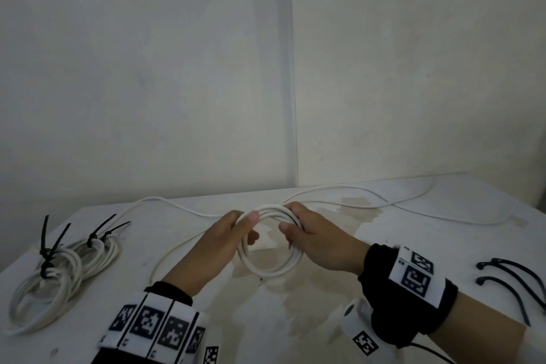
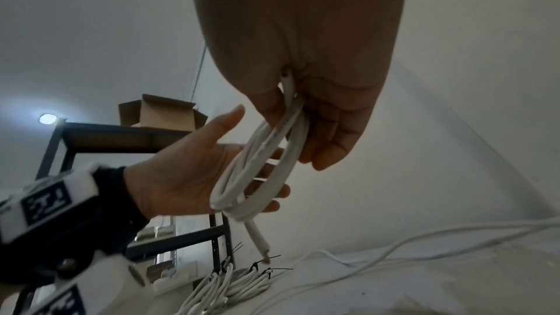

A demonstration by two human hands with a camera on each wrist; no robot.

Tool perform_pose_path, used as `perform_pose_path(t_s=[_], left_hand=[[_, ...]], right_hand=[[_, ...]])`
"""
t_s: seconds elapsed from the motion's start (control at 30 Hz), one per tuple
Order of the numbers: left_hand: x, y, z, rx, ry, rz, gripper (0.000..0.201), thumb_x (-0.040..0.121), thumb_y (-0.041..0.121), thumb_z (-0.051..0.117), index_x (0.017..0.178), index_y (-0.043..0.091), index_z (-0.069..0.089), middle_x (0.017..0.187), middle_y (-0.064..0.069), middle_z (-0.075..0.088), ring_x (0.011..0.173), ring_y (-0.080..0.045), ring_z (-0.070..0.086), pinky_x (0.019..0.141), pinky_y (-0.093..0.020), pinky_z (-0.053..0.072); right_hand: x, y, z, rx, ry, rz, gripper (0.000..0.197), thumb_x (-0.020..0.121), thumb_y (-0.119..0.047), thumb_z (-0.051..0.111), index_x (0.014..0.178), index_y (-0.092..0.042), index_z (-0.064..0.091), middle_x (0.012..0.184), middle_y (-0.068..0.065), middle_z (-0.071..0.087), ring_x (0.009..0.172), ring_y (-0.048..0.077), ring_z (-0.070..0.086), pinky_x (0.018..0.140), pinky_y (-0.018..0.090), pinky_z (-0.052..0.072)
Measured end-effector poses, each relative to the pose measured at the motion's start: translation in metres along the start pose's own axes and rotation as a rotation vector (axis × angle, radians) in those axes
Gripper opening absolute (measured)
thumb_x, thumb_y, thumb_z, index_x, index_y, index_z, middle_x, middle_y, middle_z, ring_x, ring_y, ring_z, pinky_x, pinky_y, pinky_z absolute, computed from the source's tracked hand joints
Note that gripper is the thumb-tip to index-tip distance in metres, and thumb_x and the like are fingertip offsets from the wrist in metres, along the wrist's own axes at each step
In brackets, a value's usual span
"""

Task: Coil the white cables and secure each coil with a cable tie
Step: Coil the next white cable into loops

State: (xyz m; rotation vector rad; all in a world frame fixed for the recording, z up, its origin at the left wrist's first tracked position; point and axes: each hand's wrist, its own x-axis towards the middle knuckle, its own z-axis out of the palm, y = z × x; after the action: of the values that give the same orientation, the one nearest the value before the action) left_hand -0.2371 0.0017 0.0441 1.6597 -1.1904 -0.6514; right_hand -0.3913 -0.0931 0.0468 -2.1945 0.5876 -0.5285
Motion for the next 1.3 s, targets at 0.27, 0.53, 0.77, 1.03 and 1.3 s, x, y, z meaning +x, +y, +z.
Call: perform_pose_path(t_s=[0.27, 0.53, 0.77, 1.03, 1.3], left_hand=[[-0.005, 0.018, 0.027, -0.298, 0.127, -0.062, 0.046, 0.091, 0.045, 0.045, 0.059, 0.011, 0.043, 0.043, 0.007, 0.031, 0.038, -0.009, 0.029, 0.043, -0.024, 0.034], [0.000, 0.019, 0.030, -0.471, 0.321, -0.052, 0.043, 0.094, 0.040, 0.044, 0.061, 0.011, 0.041, 0.040, 0.008, 0.029, 0.036, -0.007, 0.028, 0.039, -0.020, 0.033], [-0.006, 0.012, 0.021, -0.469, 0.080, -0.108, 0.045, 0.095, 0.026, 0.034, 0.065, 0.003, 0.059, 0.052, -0.009, 0.055, 0.047, -0.019, 0.056, 0.067, -0.036, 0.051], [-0.011, 0.024, 0.032, -0.273, -0.077, -0.097, 0.048, 0.095, 0.041, 0.038, 0.064, 0.009, 0.054, 0.045, 0.007, 0.029, 0.038, -0.007, 0.027, 0.042, -0.020, 0.032], [-0.010, 0.024, 0.034, -0.370, 0.012, -0.076, 0.040, 0.095, 0.035, 0.041, 0.064, 0.010, 0.046, 0.041, 0.010, 0.032, 0.038, -0.005, 0.026, 0.040, -0.019, 0.026]], right_hand=[[-0.001, -0.012, -0.001, 0.059, 0.000, -0.064, 0.020, 0.098, -0.023, 0.041, 0.111, -0.009, 0.048, 0.077, -0.004, 0.048, 0.067, 0.011, 0.048, 0.060, 0.016, 0.040], [-0.004, -0.009, -0.001, 0.537, 0.017, 0.040, 0.026, 0.100, -0.025, 0.033, 0.086, -0.013, 0.052, 0.075, 0.001, 0.054, 0.068, 0.011, 0.056, 0.071, 0.021, 0.046], [-0.004, -0.007, -0.006, 0.428, -0.010, -0.015, 0.016, 0.099, -0.021, 0.038, 0.093, -0.018, 0.053, 0.071, -0.004, 0.041, 0.053, 0.005, 0.040, 0.059, 0.023, 0.037], [-0.010, -0.007, -0.007, 0.268, -0.073, -0.026, 0.014, 0.099, -0.016, 0.039, 0.102, -0.011, 0.052, 0.076, -0.001, 0.047, 0.060, 0.009, 0.039, 0.060, 0.022, 0.038], [-0.011, -0.004, -0.010, 0.475, -0.040, 0.020, 0.027, 0.100, -0.016, 0.035, 0.111, -0.003, 0.056, 0.072, -0.003, 0.050, 0.058, 0.004, 0.048, 0.056, 0.010, 0.039]])
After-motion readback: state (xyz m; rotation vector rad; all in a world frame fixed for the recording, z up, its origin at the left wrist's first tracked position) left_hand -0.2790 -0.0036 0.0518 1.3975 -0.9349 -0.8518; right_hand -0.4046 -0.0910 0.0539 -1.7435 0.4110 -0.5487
